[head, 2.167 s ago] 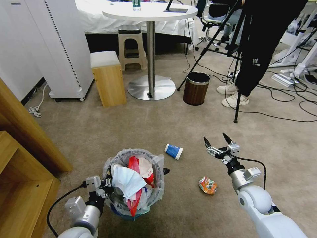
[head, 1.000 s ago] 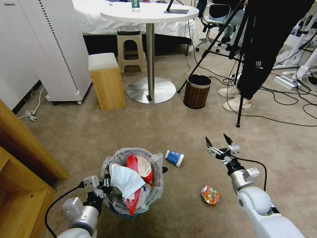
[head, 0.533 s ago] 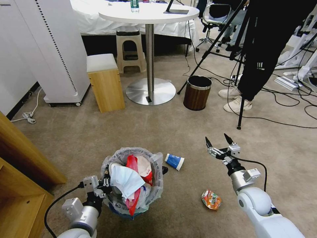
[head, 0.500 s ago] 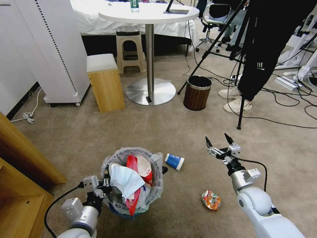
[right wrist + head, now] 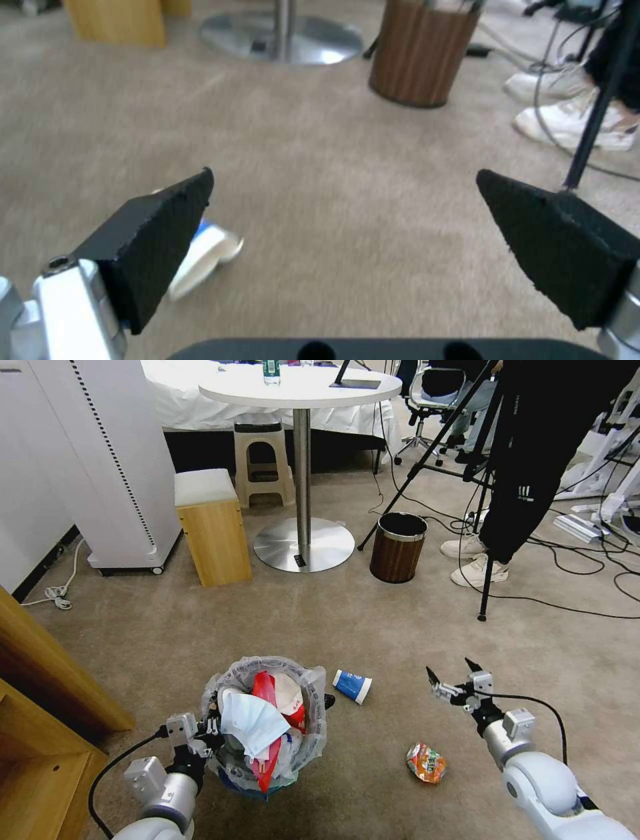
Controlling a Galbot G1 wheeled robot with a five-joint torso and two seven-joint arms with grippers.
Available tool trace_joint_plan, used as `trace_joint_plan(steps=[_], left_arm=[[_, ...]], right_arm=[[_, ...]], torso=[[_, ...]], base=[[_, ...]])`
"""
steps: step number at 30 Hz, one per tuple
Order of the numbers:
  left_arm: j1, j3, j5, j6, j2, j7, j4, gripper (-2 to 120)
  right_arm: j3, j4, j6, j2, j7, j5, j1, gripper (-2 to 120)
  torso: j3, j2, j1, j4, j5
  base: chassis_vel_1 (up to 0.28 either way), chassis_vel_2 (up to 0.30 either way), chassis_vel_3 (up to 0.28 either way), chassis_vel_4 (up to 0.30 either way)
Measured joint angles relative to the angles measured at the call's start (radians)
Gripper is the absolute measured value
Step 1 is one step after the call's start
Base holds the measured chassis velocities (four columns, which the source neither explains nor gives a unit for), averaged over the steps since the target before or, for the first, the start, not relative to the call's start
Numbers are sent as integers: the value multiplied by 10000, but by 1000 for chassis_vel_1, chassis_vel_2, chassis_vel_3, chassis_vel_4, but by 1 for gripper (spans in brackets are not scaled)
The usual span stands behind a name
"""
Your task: Pick up the trash bin and place the garbage on the floor into it.
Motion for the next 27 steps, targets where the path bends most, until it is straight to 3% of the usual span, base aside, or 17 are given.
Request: trace_joint_plan(steps=[11, 14, 16, 21, 27], left_arm=[[-39, -17, -23, -79, 4, -1, 149, 1], [-54, -19, -30, -101, 9, -1, 186, 1], [-64, -19, -35, -122, 13, 0, 222, 1], [-65, -15, -36, -163, 19, 1, 284, 1], [-133, -10, -32, -209, 53, 10, 419, 1]], right_arm=[[26, 713, -1884, -246, 148, -297, -363, 93], [28, 843, -2231, -301, -176, -543, -449, 91], [104, 1018, -2596, -371, -847, -761, -568, 96], [189, 1092, -2710, -417, -1626, -1178, -724, 100], [295, 781, -1767, -509, -2261, -2021, -1363, 100]], torso=[[0, 0, 0, 1, 0], [0, 0, 0, 1, 0], [0, 0, 0, 1, -1], [0, 0, 0, 1, -1], [0, 0, 0, 0, 0]], base=[[0, 0, 0, 0], [0, 0, 0, 0], [0, 0, 0, 0], [0, 0, 0, 0], [0, 0, 0, 0]])
